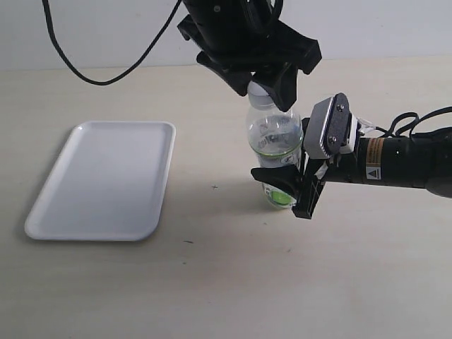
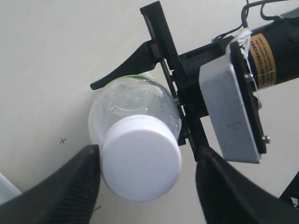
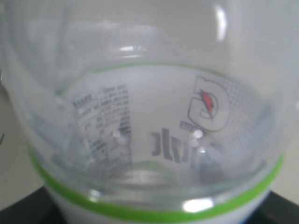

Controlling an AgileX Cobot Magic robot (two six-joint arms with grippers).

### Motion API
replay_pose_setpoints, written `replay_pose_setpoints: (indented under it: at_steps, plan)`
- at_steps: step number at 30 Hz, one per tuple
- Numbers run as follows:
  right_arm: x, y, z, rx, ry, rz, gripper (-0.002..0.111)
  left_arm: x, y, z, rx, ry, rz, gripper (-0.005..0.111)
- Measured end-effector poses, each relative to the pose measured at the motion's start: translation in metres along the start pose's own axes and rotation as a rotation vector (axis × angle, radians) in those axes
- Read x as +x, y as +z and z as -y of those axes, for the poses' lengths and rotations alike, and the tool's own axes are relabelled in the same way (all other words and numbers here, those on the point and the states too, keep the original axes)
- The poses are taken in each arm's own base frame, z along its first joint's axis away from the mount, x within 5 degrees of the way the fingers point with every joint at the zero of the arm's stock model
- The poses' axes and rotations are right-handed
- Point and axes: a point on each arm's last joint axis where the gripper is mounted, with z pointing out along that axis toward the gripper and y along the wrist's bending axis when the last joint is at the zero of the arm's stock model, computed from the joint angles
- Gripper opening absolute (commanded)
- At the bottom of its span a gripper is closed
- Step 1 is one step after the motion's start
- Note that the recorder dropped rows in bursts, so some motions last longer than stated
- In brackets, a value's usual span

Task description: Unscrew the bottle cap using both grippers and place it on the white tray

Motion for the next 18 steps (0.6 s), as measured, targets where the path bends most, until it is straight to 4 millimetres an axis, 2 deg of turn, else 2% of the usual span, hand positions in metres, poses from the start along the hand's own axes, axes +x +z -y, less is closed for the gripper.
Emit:
replay_pose_setpoints:
  at_steps: [6,12,18]
  plan:
    - [0.0,0.0,0.0,0.0,0.004,0.0,0.0,0.0001,0.0,-0.0011,-0.012,0.002,-0.001,0.029]
    - [0.0,0.0,0.0,0.0,0.006,0.0,0.0,0.0001,0.0,-0.0012,-0.014,0.003,-0.001,0.0]
    - [0.0,0.0,0.0,0.0,0.006,0.0,0.0,0.0001,0.0,-0.0014,-0.015,-0.058,-0.001,0.0]
